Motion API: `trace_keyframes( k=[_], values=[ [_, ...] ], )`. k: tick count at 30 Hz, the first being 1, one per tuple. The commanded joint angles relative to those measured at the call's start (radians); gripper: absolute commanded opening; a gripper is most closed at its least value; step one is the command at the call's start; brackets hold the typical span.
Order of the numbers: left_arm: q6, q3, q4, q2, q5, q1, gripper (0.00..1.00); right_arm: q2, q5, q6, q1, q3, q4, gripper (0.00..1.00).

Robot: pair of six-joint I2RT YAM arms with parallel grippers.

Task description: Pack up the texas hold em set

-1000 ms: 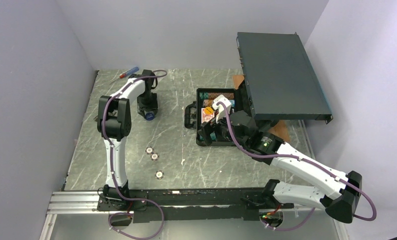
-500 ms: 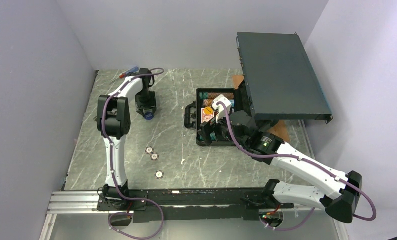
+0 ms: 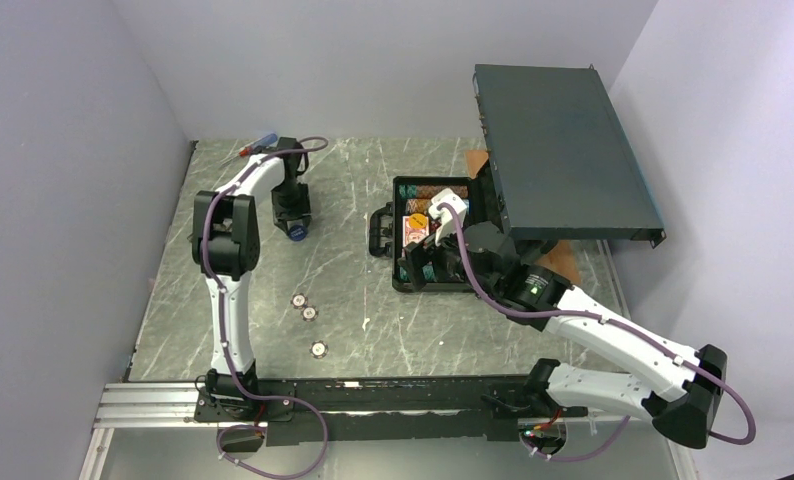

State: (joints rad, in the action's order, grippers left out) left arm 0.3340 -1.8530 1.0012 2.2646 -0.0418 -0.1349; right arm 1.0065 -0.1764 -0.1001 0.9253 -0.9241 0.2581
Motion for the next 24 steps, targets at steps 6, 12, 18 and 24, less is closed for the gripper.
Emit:
trace_keyframes(
  k=[6, 12, 18, 24],
  values=[
    [-0.002, 0.105, -0.038, -0.159, 0.009, -0.032, 0.42, -0.031, -0.020, -0.003, 0.001, 0.008, -0.047, 0.93],
    [0.013, 0.137, -0.043, -0.215, 0.028, -0.071, 0.42, -0.031, -0.022, -0.004, 0.001, 0.008, -0.047, 0.93],
    [0.063, 0.178, -0.111, -0.319, 0.096, -0.159, 0.43, -0.066, -0.060, -0.014, 0.002, 0.020, -0.060, 0.94],
    [0.121, 0.093, -0.142, -0.322, 0.146, -0.299, 0.43, -0.141, -0.138, -0.036, 0.001, 0.038, -0.075, 0.94]
  ],
)
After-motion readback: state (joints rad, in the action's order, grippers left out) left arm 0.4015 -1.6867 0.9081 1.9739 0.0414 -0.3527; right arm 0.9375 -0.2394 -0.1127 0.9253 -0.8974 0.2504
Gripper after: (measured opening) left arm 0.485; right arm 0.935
